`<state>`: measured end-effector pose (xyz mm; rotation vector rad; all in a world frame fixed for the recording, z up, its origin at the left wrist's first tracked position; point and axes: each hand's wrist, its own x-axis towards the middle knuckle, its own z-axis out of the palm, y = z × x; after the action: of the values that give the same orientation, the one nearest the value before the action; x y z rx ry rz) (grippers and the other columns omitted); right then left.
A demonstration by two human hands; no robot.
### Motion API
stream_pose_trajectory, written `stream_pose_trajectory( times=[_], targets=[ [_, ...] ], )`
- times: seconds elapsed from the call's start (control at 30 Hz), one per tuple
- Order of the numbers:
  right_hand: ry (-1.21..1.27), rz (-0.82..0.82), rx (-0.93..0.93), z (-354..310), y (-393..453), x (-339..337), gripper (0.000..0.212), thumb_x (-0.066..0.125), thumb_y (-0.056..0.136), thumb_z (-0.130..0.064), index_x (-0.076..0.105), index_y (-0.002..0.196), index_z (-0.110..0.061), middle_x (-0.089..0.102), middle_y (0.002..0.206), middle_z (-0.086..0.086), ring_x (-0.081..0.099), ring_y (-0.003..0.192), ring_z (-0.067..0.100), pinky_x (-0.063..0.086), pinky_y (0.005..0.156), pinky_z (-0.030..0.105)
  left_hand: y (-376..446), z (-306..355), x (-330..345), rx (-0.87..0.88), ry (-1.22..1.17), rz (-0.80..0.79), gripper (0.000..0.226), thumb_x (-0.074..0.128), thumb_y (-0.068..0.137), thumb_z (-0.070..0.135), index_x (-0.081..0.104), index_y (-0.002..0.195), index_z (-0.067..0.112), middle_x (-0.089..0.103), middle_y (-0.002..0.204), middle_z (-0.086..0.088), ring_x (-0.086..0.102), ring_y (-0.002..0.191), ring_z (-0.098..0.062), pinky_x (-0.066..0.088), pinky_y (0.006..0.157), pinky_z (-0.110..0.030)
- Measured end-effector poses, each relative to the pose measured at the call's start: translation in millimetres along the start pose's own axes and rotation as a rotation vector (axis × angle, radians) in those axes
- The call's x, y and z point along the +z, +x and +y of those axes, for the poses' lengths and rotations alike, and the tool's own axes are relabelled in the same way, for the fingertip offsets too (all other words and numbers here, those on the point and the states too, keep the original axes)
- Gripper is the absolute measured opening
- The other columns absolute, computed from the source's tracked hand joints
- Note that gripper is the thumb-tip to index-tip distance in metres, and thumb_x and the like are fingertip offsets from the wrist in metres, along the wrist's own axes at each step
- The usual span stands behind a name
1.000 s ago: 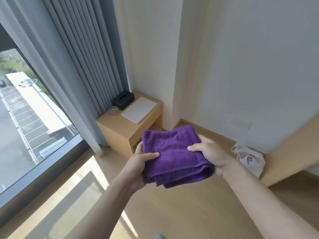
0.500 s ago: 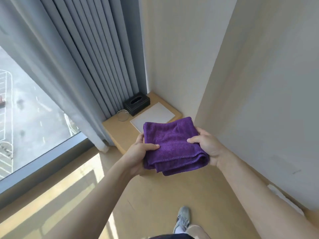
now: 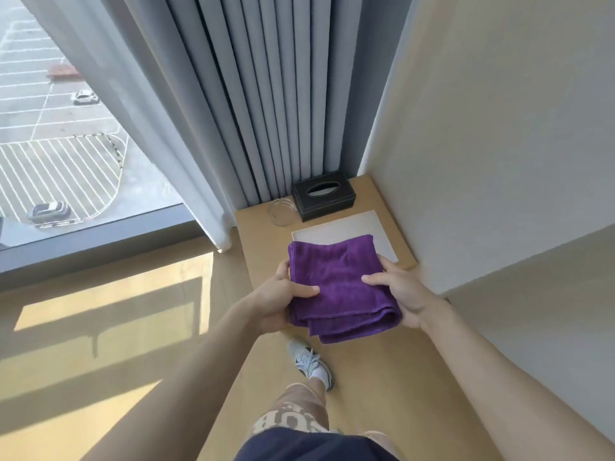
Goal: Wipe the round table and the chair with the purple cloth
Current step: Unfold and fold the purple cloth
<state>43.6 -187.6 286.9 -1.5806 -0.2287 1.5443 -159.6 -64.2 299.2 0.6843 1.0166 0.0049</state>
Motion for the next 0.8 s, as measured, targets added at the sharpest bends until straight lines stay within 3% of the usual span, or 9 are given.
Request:
stream_pose_trajectory(
  times=[0.17,0.33,0.53,0.67,0.8],
  targets=[
    [-0.060,0.007,0.093,-28,71,-28,0.060,0.057,0.094,0.003,0.051,0.142,-0.032,0.069,0.122,0.014,0.071,0.104,0.037,0.060,0.076,0.042,70,27,-2,-0.094,0.033,0.003,0.088,0.061,0.090,-0.017,0.029,0.149,0.039,0.047,0.142,-0.009,0.060,0.120,-0.038,0.061,0.086,-0.057],
    [-0.094,0.038,0.169,-34,139,-60,0.069,0.050,0.091,0.011,0.049,0.145,-0.032,0.070,0.121,0.011,0.072,0.101,0.036,0.060,0.074,0.041,135,29,2,-0.160,0.106,0.069,0.083,0.050,0.090,-0.020,0.030,0.146,0.039,0.047,0.141,-0.014,0.063,0.112,-0.037,0.064,0.073,-0.053],
    [-0.154,0.023,0.196,-19,235,-89,0.073,0.046,0.088,0.016,0.052,0.143,-0.031,0.069,0.123,0.011,0.071,0.104,0.035,0.061,0.084,0.049,219,13,-1,-0.079,0.079,0.199,0.077,0.044,0.091,-0.022,0.034,0.138,0.038,0.053,0.129,-0.008,0.066,0.104,-0.030,0.064,0.070,-0.052],
    [-0.191,0.010,0.166,-12,293,-92,0.069,0.046,0.091,0.017,0.053,0.140,-0.030,0.068,0.119,0.004,0.070,0.100,0.027,0.061,0.067,0.034,269,7,-15,-0.005,0.116,0.315,0.077,0.040,0.091,-0.023,0.034,0.138,0.037,0.054,0.124,-0.004,0.066,0.099,-0.026,0.064,0.067,-0.052],
    [-0.341,-0.028,0.173,18,345,-98,0.059,0.054,0.089,0.010,0.054,0.134,-0.028,0.065,0.122,0.004,0.067,0.106,0.026,0.061,0.085,0.042,320,-18,-27,-0.033,0.122,0.438,0.081,0.038,0.088,-0.022,0.031,0.144,0.036,0.057,0.119,-0.004,0.068,0.095,-0.024,0.064,0.063,-0.045]
  ],
)
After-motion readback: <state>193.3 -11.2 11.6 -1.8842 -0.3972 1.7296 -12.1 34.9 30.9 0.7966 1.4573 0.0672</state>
